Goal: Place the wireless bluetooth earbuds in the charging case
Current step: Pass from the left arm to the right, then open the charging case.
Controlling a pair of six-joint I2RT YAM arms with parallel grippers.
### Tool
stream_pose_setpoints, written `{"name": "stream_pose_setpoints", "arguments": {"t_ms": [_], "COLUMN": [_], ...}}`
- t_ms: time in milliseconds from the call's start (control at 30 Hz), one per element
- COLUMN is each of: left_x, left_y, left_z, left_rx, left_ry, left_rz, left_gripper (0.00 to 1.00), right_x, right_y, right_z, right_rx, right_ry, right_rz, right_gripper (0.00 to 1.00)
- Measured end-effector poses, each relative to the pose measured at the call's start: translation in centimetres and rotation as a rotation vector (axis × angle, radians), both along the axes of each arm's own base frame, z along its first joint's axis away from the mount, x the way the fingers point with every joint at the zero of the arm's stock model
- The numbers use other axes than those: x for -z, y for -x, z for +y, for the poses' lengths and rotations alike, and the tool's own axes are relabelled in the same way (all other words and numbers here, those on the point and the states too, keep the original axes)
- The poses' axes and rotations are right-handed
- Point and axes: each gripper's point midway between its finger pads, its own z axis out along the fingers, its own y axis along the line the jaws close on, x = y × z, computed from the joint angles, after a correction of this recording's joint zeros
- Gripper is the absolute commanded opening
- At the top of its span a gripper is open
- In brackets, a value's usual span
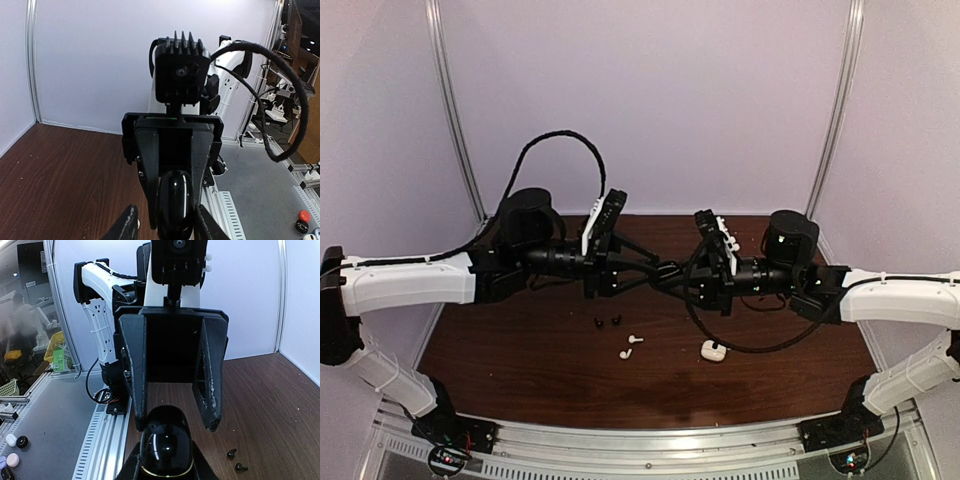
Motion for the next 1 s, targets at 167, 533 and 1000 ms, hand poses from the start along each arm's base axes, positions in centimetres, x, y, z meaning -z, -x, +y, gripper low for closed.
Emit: {"name": "stream_pose_setpoints", "arguments": {"t_ms": [167, 533, 1000], "left_x": [0.2, 0.3, -0.2], "left_y": [-0.2, -0.6, -4.5], "left_z": [0.0, -0.2, 1.1], "left_rx": [-0.014, -0.040, -0.219], "left_ry": [-0.010, -0.031, -0.021], "left_rz": [-0.006, 0.000, 0.028], "left_gripper": [0.43, 0.36, 0.41], "right_x": [0.1, 0.4, 0.9], "right_y": [0.0, -0.3, 0.6], "right_z": [0.0, -0.1, 0.1], "right_rx": [0.000, 0.014, -0.021], "right_ry": [0.003, 0.016, 0.036], "right_rz": [0.003, -0.008, -0.019], "right_gripper": [0.10, 0.00, 0.00]}}
